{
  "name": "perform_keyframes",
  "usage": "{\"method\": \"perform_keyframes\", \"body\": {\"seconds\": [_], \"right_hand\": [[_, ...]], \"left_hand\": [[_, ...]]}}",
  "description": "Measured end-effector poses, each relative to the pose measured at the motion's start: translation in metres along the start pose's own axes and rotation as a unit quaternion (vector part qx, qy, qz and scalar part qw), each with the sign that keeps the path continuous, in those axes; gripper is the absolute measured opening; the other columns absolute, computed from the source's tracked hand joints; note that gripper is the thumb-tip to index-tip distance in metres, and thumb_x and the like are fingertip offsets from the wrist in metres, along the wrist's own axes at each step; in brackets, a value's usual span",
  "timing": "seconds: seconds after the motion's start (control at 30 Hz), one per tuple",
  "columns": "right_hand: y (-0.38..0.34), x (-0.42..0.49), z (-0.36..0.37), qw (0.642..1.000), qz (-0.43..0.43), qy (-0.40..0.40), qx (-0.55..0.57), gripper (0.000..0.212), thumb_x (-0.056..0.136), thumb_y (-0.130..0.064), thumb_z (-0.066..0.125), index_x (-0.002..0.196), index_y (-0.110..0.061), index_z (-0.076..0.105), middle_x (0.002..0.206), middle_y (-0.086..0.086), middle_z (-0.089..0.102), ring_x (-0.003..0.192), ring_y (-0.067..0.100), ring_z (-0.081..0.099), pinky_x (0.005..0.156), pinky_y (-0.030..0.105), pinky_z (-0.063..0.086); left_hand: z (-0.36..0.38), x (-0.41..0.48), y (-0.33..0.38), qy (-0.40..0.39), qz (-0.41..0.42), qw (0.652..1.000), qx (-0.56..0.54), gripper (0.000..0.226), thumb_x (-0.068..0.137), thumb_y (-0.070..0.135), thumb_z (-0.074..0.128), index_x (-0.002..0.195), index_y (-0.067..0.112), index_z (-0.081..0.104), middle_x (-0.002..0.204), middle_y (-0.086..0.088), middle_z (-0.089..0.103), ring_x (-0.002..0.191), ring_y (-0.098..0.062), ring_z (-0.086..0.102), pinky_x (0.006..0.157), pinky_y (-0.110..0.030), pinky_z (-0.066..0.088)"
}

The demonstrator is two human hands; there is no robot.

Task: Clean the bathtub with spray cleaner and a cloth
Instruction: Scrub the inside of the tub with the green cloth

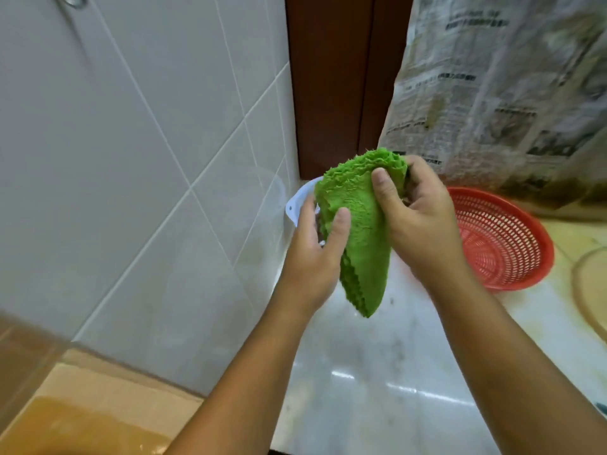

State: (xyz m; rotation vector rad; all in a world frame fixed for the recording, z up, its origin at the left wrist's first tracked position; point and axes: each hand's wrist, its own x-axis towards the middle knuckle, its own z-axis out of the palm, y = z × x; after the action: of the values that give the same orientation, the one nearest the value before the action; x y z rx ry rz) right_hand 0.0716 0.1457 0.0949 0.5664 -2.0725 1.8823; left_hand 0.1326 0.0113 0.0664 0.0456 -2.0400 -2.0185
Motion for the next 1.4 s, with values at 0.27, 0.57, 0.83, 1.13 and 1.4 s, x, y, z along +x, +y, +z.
{"method": "perform_keyframes", "body": {"seconds": [0.27, 0.57, 0.83, 1.13, 1.4], "right_hand": [[-0.033, -0.103, -0.014, 0.990, 0.119, -0.028, 0.068, 0.024, 0.093, -0.043, 0.075, 0.108, -0.032, 0.059, 0.087, -0.001, 0.074, 0.078, 0.019, 0.072, 0.076, 0.048, 0.061], [-0.023, -0.261, -0.021, 0.905, 0.265, -0.334, 0.011, 0.038, 0.096, -0.057, 0.064, 0.131, -0.054, 0.050, 0.092, 0.003, 0.078, 0.093, 0.016, 0.075, 0.101, 0.048, 0.054], [-0.070, -0.341, 0.028, 0.859, 0.126, -0.481, 0.119, 0.061, 0.091, -0.014, 0.076, 0.137, -0.048, 0.054, 0.119, -0.002, 0.072, 0.110, 0.025, 0.069, 0.101, 0.049, 0.055], [-0.121, -0.411, 0.113, 0.826, 0.024, -0.559, 0.065, 0.060, 0.093, -0.013, 0.075, 0.144, -0.036, 0.054, 0.130, -0.017, 0.061, 0.116, 0.006, 0.061, 0.103, 0.041, 0.054], [-0.141, -0.480, 0.210, 0.746, -0.146, -0.640, -0.116, 0.040, 0.091, -0.026, 0.078, 0.128, -0.021, 0.064, 0.116, -0.005, 0.060, 0.105, 0.012, 0.055, 0.099, 0.043, 0.050]], "left_hand": [[0.017, -0.126, -0.005, 0.121, -0.044, 0.992, -0.014, 0.042, 0.096, 0.033, 0.068, 0.137, 0.038, 0.057, 0.128, 0.004, 0.071, 0.120, -0.020, 0.068, 0.103, -0.054, 0.053], [-0.015, -0.276, -0.012, 0.351, -0.110, 0.927, 0.068, 0.051, 0.100, 0.036, 0.057, 0.146, 0.045, 0.038, 0.140, 0.005, 0.055, 0.123, -0.011, 0.059, 0.106, -0.044, 0.050], [-0.071, -0.394, 0.004, 0.507, -0.196, 0.837, 0.064, 0.041, 0.079, 0.076, 0.061, 0.112, 0.052, 0.052, 0.117, -0.001, 0.068, 0.107, -0.025, 0.068, 0.094, -0.057, 0.056], [-0.126, -0.529, 0.002, 0.361, -0.221, 0.897, 0.124, 0.073, 0.076, 0.044, 0.087, 0.138, 0.049, 0.047, 0.126, 0.005, 0.064, 0.110, -0.016, 0.066, 0.092, -0.040, 0.059], [-0.215, -0.612, -0.015, 0.430, -0.250, 0.776, 0.388, 0.038, 0.079, 0.049, 0.084, 0.106, 0.029, 0.066, 0.101, 0.004, 0.053, 0.099, -0.019, 0.050, 0.081, -0.038, 0.046]]}}
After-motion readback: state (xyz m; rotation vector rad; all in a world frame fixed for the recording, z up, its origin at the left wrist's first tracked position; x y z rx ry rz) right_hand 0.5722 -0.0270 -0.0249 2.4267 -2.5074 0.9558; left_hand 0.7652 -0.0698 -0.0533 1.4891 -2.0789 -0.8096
